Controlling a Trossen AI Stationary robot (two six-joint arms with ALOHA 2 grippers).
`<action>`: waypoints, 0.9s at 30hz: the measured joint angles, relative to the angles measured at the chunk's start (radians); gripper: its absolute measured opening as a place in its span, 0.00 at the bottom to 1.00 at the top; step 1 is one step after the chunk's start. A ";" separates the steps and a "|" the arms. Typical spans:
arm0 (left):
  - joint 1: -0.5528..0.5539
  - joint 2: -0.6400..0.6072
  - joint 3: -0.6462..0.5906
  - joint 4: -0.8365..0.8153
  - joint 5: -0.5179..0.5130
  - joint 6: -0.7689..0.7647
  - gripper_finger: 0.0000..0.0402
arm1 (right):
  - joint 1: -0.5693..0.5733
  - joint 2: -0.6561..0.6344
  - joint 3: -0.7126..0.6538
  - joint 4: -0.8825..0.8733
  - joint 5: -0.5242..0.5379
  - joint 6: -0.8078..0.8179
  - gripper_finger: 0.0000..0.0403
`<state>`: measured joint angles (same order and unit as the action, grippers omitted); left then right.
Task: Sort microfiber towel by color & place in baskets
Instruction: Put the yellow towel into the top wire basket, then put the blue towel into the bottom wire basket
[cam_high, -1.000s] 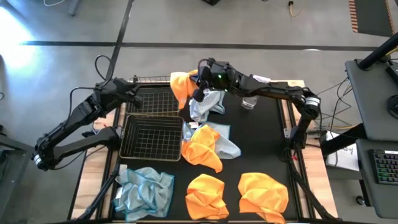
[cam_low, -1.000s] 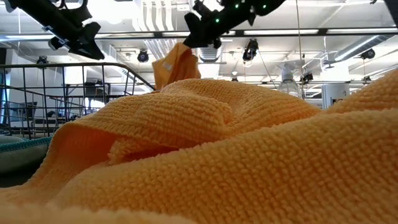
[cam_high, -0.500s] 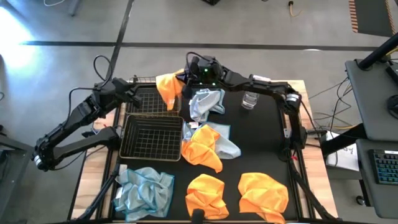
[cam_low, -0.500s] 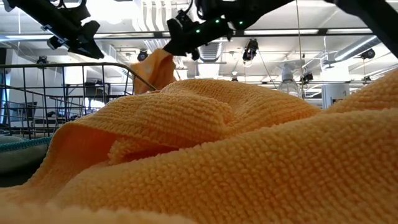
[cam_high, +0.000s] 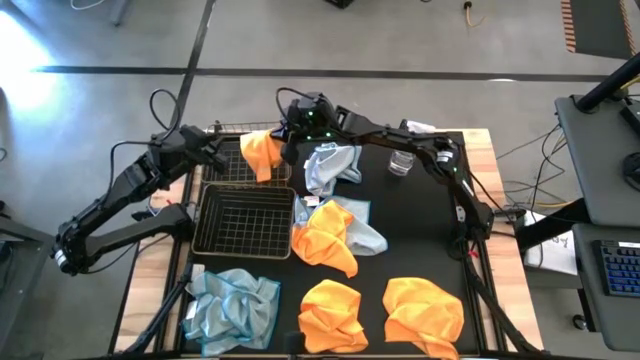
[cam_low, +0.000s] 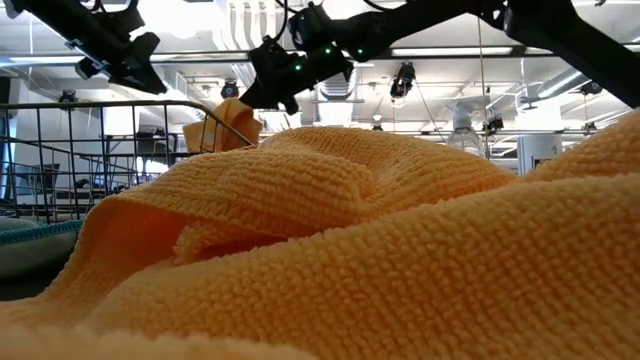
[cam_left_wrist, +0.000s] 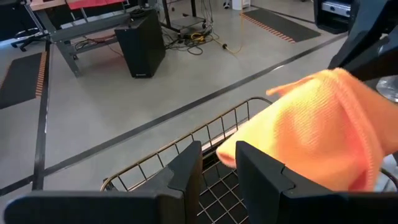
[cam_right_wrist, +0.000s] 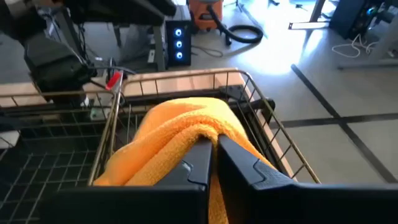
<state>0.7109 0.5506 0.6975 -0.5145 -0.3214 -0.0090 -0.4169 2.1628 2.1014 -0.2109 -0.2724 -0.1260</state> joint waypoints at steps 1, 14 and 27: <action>0.000 -0.001 0.000 0.000 0.000 0.000 0.21 | -0.001 0.000 0.003 -0.015 -0.001 -0.008 0.07; 0.000 -0.004 0.000 -0.007 0.000 0.000 0.21 | -0.001 -0.048 0.005 -0.316 -0.025 -0.078 0.33; 0.000 -0.003 0.000 -0.002 0.000 -0.001 0.21 | 0.007 -0.115 0.004 -1.013 -0.015 -0.131 0.28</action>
<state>0.7105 0.5472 0.6975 -0.5165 -0.3216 -0.0095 -0.4099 2.0474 2.1052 -1.2236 -0.2874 -0.2573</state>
